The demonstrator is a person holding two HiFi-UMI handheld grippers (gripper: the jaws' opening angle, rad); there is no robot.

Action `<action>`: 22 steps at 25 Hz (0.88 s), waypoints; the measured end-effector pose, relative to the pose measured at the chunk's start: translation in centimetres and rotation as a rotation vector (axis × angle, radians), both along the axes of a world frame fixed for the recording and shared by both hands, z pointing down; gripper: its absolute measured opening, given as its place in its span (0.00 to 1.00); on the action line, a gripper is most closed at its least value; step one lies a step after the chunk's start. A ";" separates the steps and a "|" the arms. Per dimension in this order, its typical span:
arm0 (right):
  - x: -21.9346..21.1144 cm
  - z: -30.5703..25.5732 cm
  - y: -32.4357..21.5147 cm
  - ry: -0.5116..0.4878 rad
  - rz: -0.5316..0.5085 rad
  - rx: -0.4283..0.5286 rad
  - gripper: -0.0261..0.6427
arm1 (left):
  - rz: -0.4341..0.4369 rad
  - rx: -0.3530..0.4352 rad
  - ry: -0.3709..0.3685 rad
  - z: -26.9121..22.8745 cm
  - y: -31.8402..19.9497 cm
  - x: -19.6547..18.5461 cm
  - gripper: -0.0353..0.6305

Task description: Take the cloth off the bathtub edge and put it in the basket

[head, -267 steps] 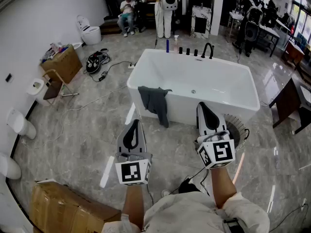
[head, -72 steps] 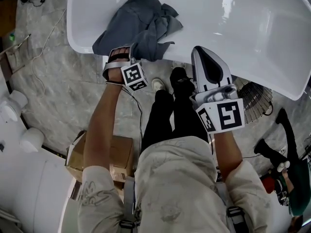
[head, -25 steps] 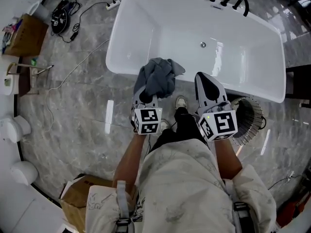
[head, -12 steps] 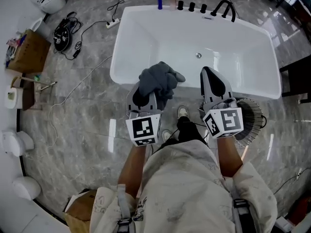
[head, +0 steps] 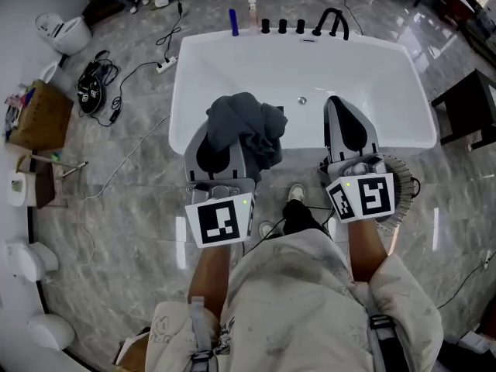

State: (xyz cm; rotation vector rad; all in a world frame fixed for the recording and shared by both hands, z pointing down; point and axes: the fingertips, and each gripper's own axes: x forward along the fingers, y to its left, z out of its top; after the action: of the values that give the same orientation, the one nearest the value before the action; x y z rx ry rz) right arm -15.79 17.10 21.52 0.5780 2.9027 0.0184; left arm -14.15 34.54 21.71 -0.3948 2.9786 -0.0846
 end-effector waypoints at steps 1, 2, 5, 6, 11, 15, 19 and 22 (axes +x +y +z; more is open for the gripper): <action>0.1 -0.3 -0.3 -0.009 0.013 -0.003 0.02 | 0.014 0.010 -0.006 -0.4 -0.4 -0.2 0.11; 0.2 -0.6 -0.6 -0.015 0.026 -0.004 0.02 | 0.027 0.017 -0.011 -0.7 -0.8 -0.4 0.11; 0.8 -1.0 -1.8 -0.024 0.070 0.002 0.02 | 0.080 0.019 -0.025 -1.1 -2.1 -0.5 0.11; 1.3 -1.3 -2.4 -0.026 0.092 0.006 0.02 | 0.104 0.021 -0.029 -1.4 -2.6 -0.2 0.11; 4.1 -1.6 -7.0 -0.019 0.203 0.010 0.02 | 0.197 0.031 -0.048 -2.5 -6.3 1.1 0.11; 4.5 -1.1 -10.7 -0.016 0.267 -0.007 0.02 | 0.253 0.038 -0.055 -2.7 -9.6 0.6 0.11; 6.0 -0.5 -13.1 -0.002 0.322 -0.021 0.02 | 0.315 0.031 -0.044 -2.9 -12.2 0.9 0.11; 6.6 0.6 -15.4 0.016 0.367 -0.019 0.02 | 0.358 0.022 -0.040 -2.6 -14.6 1.0 0.11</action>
State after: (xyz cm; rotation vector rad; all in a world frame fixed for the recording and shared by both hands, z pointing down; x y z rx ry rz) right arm -9.22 1.67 22.12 0.0359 2.9769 0.0357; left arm -13.17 19.94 19.14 -0.9016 2.8151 -0.0211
